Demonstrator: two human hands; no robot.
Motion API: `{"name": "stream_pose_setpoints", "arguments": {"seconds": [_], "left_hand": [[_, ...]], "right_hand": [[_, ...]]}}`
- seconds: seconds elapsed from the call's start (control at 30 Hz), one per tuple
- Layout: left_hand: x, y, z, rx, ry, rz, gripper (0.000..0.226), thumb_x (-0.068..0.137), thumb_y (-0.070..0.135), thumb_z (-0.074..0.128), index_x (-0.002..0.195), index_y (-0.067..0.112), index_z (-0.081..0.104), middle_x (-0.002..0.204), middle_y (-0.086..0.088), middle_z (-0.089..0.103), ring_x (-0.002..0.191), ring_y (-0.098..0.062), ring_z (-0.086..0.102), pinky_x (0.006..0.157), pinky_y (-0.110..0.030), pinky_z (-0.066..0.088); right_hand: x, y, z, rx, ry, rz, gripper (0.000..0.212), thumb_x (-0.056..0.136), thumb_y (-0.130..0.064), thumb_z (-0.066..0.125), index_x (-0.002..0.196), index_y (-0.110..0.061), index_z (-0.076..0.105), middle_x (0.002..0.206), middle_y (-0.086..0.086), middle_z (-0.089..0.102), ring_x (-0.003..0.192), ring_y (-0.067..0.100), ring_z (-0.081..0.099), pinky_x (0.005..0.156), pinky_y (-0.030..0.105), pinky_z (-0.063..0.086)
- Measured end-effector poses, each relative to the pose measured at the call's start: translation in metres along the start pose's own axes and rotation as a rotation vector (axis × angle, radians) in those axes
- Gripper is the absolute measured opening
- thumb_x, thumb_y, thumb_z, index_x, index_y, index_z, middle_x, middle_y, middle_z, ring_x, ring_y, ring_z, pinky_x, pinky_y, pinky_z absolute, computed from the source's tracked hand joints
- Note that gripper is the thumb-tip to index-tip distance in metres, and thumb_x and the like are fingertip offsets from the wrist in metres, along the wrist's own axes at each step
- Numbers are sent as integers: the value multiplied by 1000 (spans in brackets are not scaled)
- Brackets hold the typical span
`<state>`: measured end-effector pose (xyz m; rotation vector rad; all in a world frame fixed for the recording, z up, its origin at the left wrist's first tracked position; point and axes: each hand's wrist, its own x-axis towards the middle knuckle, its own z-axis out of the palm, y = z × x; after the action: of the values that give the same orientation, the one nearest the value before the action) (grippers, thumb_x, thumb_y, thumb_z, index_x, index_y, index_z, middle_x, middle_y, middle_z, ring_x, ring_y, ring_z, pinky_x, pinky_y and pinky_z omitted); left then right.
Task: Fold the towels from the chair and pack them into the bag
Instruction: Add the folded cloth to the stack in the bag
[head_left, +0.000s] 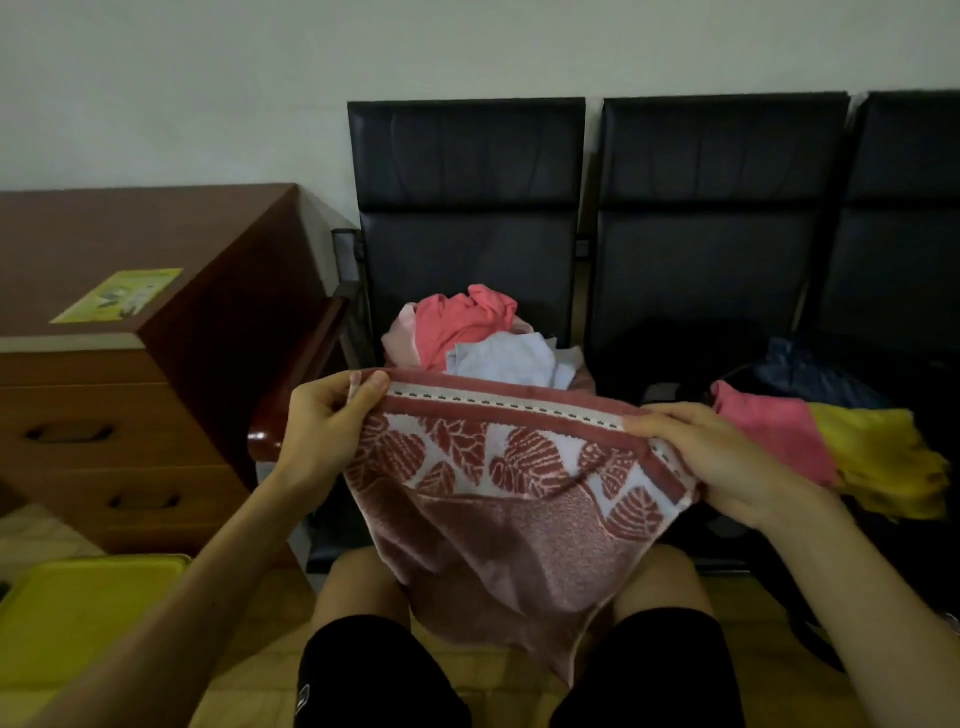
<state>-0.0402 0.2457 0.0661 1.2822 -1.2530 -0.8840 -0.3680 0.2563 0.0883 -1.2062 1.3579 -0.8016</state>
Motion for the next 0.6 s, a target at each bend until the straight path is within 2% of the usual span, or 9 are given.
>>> {"name": "stream_pose_setpoints", "arguments": {"seconds": [0.1,0.17,0.27,0.3,0.37,0.43,0.5,0.6], "left_hand": [[-14,3,15,-58,-7,14,15,99,20,55,95,16,70,82,-1,77,77,-20,75,62,-22,59],[-22,6,28,-78,-42,48,17,98,19,56,94,13,72,85,-6,77,79,-23,75,65,-26,60],[-31,9,44,-68,-82,115,22,96,18,59,91,4,75,83,-13,76,80,-30,75,71,-40,63],[-32,8,48,-74,-105,129,23,96,18,60,91,2,75,83,-15,75,80,-33,74,73,-45,62],[-34,4,53,-63,-161,165,32,96,24,62,90,-6,72,83,-22,72,79,-41,71,73,-57,58],[-36,-1,55,-20,-200,212,46,95,37,65,90,-9,69,84,-29,68,80,-48,66,71,-63,53],[-39,-2,56,3,-217,232,46,92,41,64,92,-4,72,84,-23,71,81,-44,68,73,-62,53],[-44,0,58,34,-265,243,36,92,37,63,92,4,76,86,-8,76,82,-30,72,76,-57,55]], "right_hand": [[-5,4,21,158,-20,63,23,90,-18,65,71,-16,80,89,17,75,78,30,70,87,45,52],[-7,6,35,214,-55,62,18,89,-19,66,80,-12,79,92,19,74,76,29,69,83,44,52],[-6,5,52,253,-66,28,17,93,-18,63,94,-6,75,81,12,73,63,17,69,51,24,51],[-6,4,57,259,-59,24,16,94,-18,62,95,-7,74,78,8,72,62,15,69,48,22,50],[-5,3,65,258,-70,19,16,96,-19,61,96,-9,74,75,7,70,62,15,68,47,25,52],[-5,2,70,256,-94,12,19,97,-20,59,100,-6,72,75,9,69,61,17,67,47,28,53],[-4,1,74,279,-104,12,20,97,-19,59,101,-4,71,75,10,69,60,17,66,47,27,53],[-4,-1,78,302,-125,10,20,97,-17,58,104,-4,70,82,11,73,64,17,69,49,26,54]]}}
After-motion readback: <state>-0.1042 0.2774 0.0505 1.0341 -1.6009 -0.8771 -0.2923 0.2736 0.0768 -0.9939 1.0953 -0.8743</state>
